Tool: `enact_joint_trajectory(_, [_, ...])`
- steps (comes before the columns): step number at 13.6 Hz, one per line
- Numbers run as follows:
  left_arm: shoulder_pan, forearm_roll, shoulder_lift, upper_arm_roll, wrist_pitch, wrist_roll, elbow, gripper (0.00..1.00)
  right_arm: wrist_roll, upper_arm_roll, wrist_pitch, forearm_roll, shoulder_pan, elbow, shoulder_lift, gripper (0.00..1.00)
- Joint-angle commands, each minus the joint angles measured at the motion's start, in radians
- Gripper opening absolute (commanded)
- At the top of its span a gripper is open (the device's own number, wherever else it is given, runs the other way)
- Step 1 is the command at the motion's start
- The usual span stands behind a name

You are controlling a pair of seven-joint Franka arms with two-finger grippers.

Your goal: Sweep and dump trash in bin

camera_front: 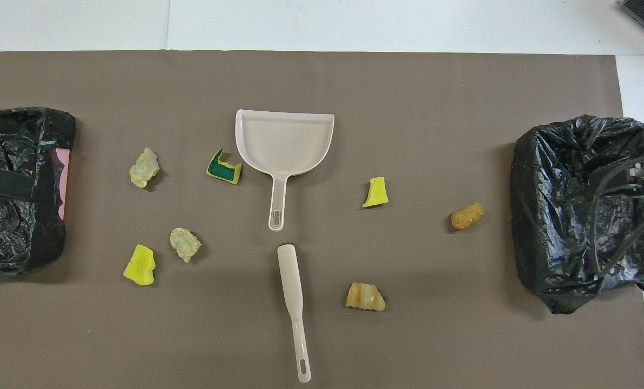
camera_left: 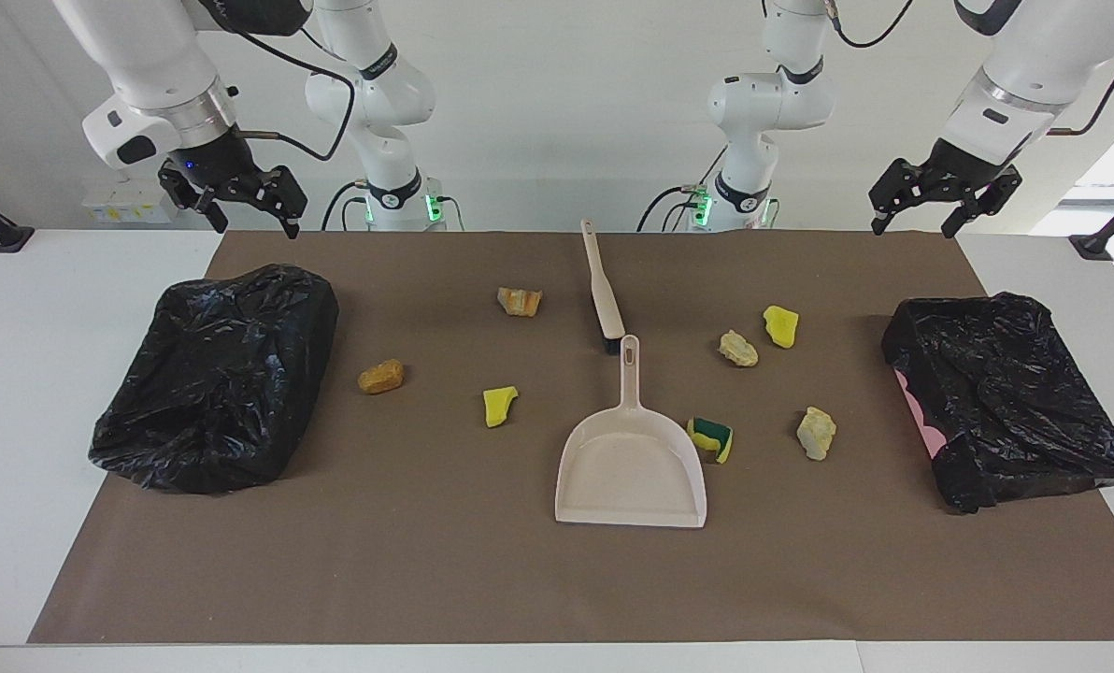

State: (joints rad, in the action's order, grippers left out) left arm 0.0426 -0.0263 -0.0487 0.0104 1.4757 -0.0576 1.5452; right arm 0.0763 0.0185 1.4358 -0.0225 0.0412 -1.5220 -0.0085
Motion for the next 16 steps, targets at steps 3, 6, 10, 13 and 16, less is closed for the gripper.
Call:
enact_joint_trajectory(3, [-0.020,0.008,0.000,0.000,-0.017,-0.007,-0.019,1.00,-0.010,0.004,-0.020,0.015,-0.009,0.000,-0.013,1.00])
enact_joint_trajectory(6, [-0.018,0.008,0.000,-0.001,-0.018,-0.007,-0.019,1.00,-0.010,0.018,-0.020,0.015,-0.012,0.000,-0.002,1.00])
enact_joint_trajectory(10, [-0.013,0.006,-0.003,-0.001,-0.035,-0.004,-0.014,1.00,-0.007,0.060,-0.006,0.013,-0.014,0.000,0.039,1.00])
enact_joint_trajectory(13, [-0.003,0.005,-0.011,-0.012,-0.037,-0.001,-0.005,1.00,0.011,0.112,0.041,0.018,-0.014,0.000,0.090,1.00])
enact_joint_trajectory(16, [0.083,-0.003,-0.045,-0.013,-0.020,0.012,0.051,1.00,0.126,0.144,0.126,0.039,-0.087,-0.007,0.140,1.00])
